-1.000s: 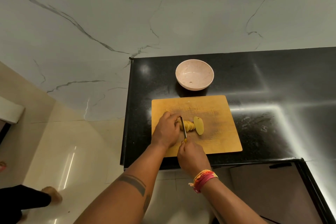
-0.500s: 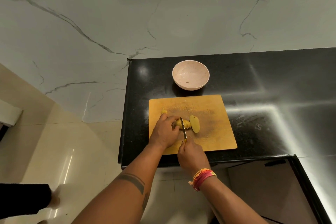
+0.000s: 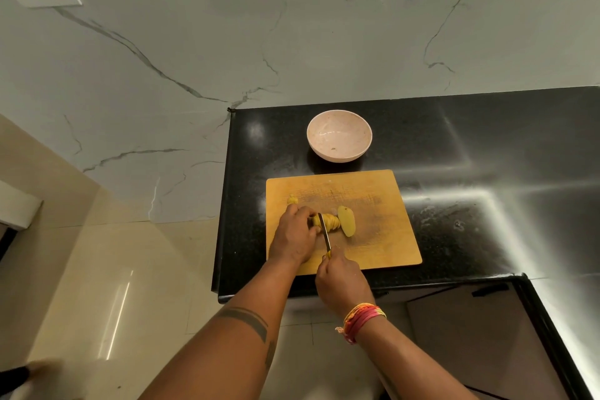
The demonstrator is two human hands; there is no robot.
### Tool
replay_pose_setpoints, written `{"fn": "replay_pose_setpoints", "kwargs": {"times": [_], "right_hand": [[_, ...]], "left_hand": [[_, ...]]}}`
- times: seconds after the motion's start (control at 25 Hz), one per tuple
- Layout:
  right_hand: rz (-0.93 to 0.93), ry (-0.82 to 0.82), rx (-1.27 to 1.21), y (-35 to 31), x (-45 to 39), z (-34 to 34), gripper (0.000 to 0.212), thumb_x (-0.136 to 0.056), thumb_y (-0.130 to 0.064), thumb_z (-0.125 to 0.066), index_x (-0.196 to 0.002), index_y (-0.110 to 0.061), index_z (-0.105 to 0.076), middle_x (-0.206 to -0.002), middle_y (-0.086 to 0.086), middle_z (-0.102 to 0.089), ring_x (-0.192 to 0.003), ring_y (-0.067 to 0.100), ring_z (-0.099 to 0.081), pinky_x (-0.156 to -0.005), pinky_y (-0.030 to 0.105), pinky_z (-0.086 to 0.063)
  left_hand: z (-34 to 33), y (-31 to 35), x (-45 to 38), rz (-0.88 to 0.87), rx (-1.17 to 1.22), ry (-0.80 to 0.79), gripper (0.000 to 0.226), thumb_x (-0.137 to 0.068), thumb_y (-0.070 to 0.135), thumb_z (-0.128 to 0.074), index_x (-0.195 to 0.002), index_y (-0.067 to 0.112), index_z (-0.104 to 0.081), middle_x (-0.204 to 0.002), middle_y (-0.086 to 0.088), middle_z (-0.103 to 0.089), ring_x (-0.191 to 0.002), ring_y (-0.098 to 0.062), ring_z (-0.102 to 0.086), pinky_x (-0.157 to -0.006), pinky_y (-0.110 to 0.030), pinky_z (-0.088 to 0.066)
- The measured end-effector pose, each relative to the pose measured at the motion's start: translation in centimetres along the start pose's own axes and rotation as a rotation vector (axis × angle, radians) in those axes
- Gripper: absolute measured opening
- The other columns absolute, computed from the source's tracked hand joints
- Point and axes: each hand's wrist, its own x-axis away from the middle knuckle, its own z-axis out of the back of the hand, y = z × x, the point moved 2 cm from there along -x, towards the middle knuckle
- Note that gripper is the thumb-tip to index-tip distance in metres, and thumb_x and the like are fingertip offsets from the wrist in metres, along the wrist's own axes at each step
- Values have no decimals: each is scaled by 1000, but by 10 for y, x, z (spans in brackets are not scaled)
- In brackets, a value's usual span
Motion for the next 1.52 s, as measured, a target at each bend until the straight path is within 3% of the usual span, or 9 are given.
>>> {"fn": "replay_pose_setpoints", "kwargs": {"times": [0.2,0.4,0.64,0.84,1.08,1.2,1.52], "right_hand": [[14,-19,13,2,0,-1,15,-105,-24,-35,-105,-17,-48,-85,5,-61,-70,19,-60,-51,28,-36],[39,-69,67,4,9,-12,14,-107,-26,-35,-104,-17,-46,-82,2,-60,-68,16,-58,-52,29,-37],[56,-71,89,2,11,-22,13,-106,-25,-34,-103,-17,-45,-85,6,-62,-71,21,-59,-53,31,-37],[77,-57,100,-6,7,-27,10,-103,-18,-36,-106,-14,-45,-80,5,-58,-68,23,-59,-56,34,-43],[66,-51,109,-14,0,-30,30,-100,-16,-36,-127,-8,-45,-92,14,-66,-76,30,-65,-60,37,-49],[64,-76,120,-15,-2,-30,29,-99,-15,-36,-125,-9,-46,-94,15,-67,-78,31,-65,-66,42,-56],[67,-114,135,-21,-7,-31,32,-95,-10,-40,-126,-6,-45,-92,14,-61,-78,30,-60,-66,37,-49]], "left_hand": [[10,-10,11,24,96,49,35,-93,26,-71,-128,26,-63,-122,6,-53,-101,-10,-58,-92,-28,-53],[15,-32,30,79,24,53,33,-93,31,-71,-125,24,-64,-120,5,-51,-105,-10,-54,-89,-27,-49],[16,-33,36,-3,-22,32,44,-97,33,-67,-140,26,-58,-123,5,-48,-113,-13,-51,-96,-31,-50],[16,-32,32,-22,-35,33,41,-99,30,-63,-139,21,-59,-127,3,-52,-117,-15,-52,-100,-33,-48],[16,-33,29,-25,-36,22,40,-100,28,-62,-140,21,-60,-125,3,-53,-111,-14,-54,-96,-31,-49],[15,-32,31,-23,-54,40,36,-101,26,-60,-137,20,-63,-124,3,-53,-110,-14,-54,-94,-28,-48],[17,-27,30,-9,-48,51,32,-101,24,-60,-132,20,-67,-121,2,-56,-109,-15,-56,-95,-32,-52]]}}
